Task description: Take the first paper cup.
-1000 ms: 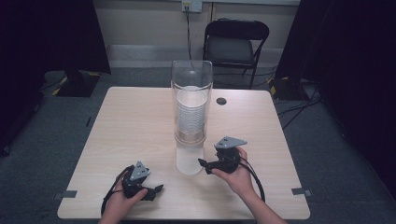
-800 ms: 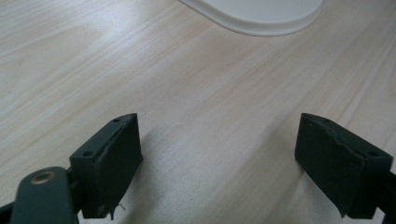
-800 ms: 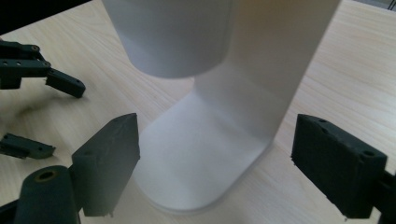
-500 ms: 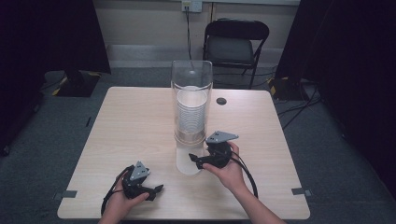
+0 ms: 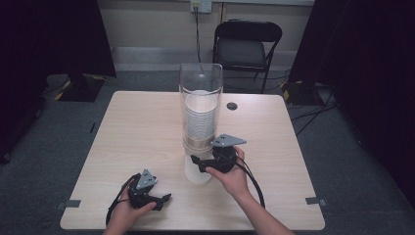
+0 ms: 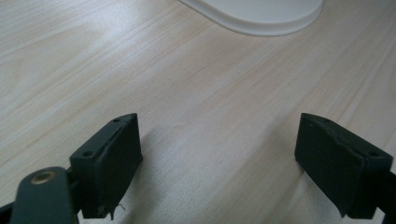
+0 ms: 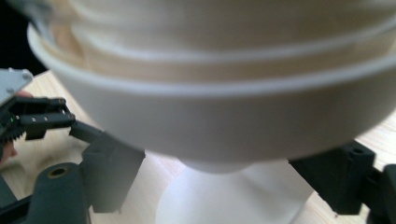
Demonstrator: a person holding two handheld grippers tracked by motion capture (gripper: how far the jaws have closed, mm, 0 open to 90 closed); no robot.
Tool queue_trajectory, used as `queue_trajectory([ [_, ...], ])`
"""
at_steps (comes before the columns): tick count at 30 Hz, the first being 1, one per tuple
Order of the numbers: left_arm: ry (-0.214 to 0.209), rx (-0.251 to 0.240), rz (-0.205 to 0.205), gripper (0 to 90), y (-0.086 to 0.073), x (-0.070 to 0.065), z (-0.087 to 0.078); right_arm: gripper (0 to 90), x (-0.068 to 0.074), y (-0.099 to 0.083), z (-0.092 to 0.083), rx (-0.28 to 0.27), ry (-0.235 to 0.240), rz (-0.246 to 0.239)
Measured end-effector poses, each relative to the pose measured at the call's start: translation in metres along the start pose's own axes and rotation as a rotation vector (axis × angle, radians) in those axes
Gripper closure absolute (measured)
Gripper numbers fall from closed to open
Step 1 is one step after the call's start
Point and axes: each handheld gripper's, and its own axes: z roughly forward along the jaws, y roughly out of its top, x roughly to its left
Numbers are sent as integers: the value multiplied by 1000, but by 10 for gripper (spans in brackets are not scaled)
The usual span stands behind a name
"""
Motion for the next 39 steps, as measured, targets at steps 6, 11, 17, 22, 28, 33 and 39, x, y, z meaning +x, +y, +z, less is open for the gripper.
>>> queue_trajectory([
  [6,0,-1,0,142,0,0,0,238,4,6,3,-31,4,-19],
  [11,0,-1,-1,142,0,0,0,300,3,6,4,-46,-11,-23],
  [17,0,0,0,142,0,0,0,339,1,3,4,-60,-6,-30],
  [22,0,0,0,142,0,0,0,347,1,-4,4,-108,-8,-46],
  [28,-1,1,0,141,0,0,0,353,1,-14,7,-176,-22,-68],
  [33,-1,1,0,141,0,0,0,355,1,-15,8,-184,-29,-90],
  [39,0,0,0,141,0,0,0,357,1,-17,8,-195,-34,-96],
])
